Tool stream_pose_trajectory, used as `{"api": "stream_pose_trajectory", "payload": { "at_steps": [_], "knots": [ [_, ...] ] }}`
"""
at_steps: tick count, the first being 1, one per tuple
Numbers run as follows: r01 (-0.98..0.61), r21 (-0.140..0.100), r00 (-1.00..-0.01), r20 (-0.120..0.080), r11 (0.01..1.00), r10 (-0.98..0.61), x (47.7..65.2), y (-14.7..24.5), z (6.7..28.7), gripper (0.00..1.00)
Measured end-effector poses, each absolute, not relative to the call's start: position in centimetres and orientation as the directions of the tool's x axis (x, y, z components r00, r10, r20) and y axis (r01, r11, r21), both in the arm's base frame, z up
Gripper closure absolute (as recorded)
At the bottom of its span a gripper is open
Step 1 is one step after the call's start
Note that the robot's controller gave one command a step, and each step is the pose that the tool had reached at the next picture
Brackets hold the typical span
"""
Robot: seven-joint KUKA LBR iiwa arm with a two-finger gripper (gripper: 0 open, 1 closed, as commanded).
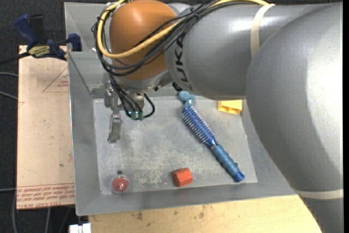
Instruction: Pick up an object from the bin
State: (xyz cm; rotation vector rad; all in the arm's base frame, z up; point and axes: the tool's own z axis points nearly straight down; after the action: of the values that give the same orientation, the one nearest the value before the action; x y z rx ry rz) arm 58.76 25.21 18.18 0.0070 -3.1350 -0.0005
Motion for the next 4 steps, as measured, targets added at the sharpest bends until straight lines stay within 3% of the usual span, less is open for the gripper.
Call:
{"api": "stream_pose_trajectory", "payload": {
  "at_steps": [1,2,4],
  "knots": [
    [-0.13,-0.001,-0.991,0.006,0.991,-0.13,52.9,22.3,9.8,0.0],
    [-0.122,0.004,-0.992,-0.005,0.992,-0.122,48.3,22.2,8.3,0.0],
    [0.012,0.004,-1.0,-0.01,1.0,0.012,48.2,20.9,7.2,0.0]
  ]
}}
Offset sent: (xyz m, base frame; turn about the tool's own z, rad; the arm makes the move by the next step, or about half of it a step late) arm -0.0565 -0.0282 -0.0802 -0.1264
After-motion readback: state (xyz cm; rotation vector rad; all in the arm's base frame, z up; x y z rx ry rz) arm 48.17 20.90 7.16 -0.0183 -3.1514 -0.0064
